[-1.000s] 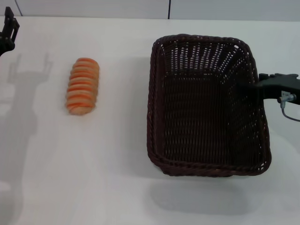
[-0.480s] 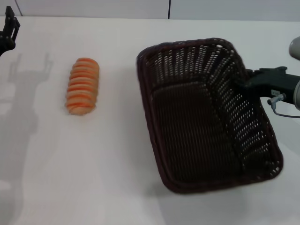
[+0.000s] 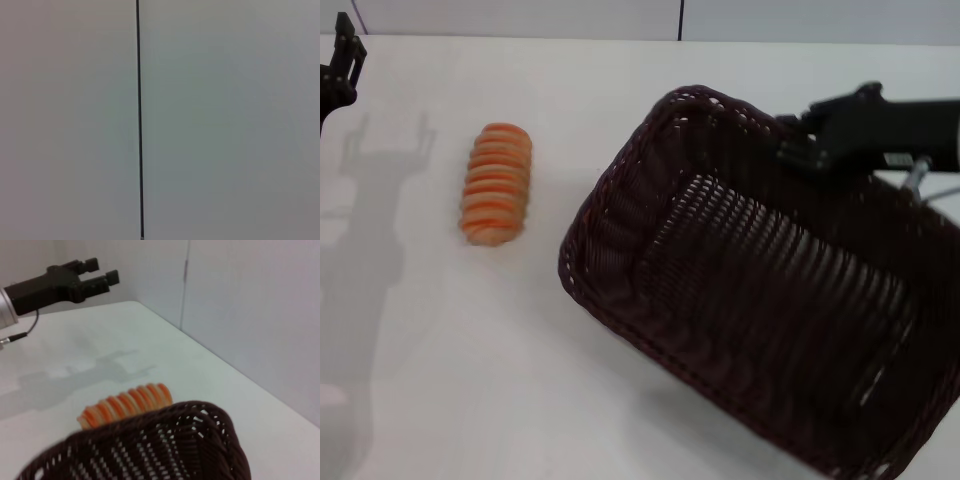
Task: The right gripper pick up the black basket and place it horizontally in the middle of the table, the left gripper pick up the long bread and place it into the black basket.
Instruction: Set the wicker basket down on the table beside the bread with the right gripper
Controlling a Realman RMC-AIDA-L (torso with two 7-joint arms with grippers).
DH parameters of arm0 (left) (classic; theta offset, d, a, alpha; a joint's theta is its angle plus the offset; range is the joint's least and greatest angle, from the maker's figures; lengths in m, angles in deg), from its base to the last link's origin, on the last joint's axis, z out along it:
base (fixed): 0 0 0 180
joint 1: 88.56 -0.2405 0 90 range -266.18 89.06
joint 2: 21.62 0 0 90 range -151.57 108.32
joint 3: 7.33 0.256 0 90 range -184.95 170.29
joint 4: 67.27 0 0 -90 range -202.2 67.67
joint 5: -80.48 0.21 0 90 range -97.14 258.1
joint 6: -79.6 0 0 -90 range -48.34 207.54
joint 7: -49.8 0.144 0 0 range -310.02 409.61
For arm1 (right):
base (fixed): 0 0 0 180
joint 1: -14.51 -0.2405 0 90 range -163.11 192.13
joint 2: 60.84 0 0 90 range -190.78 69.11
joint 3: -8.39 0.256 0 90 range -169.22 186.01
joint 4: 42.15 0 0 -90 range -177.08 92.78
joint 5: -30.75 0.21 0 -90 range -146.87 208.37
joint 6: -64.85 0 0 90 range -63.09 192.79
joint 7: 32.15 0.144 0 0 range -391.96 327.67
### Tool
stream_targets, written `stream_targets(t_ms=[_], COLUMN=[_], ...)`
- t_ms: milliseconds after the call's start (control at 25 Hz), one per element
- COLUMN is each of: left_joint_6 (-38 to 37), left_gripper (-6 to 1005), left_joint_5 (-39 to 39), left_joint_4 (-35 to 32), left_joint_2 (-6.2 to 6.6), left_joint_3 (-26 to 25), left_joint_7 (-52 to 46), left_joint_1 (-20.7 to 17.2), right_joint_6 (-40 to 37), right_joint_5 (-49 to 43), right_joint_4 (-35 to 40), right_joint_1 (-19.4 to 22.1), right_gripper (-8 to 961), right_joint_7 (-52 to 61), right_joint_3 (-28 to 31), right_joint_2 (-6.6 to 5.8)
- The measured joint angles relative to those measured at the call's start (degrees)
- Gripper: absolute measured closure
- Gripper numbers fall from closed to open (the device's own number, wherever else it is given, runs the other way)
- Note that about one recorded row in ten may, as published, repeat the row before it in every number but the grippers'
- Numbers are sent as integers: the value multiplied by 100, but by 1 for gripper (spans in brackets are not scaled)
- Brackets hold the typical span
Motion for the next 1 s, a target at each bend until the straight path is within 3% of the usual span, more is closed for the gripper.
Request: stream_targets(t_ms=[80, 120, 320, 480, 1000], left_joint_6=[0, 1, 3, 3, 3], left_gripper=[219, 219, 219, 220, 220], left_joint_5=[-1, -3, 0, -1, 0], left_joint_4=[1, 2, 27, 41, 48], left_joint_2=[-4, -6, -8, -13, -17], left_joint_3=[7, 7, 16, 17, 17], left_joint_7=[-4, -6, -6, -6, -12], left_joint_1=[-5, -7, -28, -34, 25], right_joint_6=[-175, -175, -434, -508, -253], right_joint_5=[-20, -20, -52, -48, 10], right_joint_4=[-326, -326, -1042, -1577, -2369], right_joint_1=[-495, -495, -1346, -1874, -2498], right_gripper=[711, 718, 748, 758, 758], right_joint_7=[-201, -201, -582, -843, -1273], right_joint_3=[140, 140, 179, 57, -575], right_joint_2=[-21, -21, -42, 23, 32])
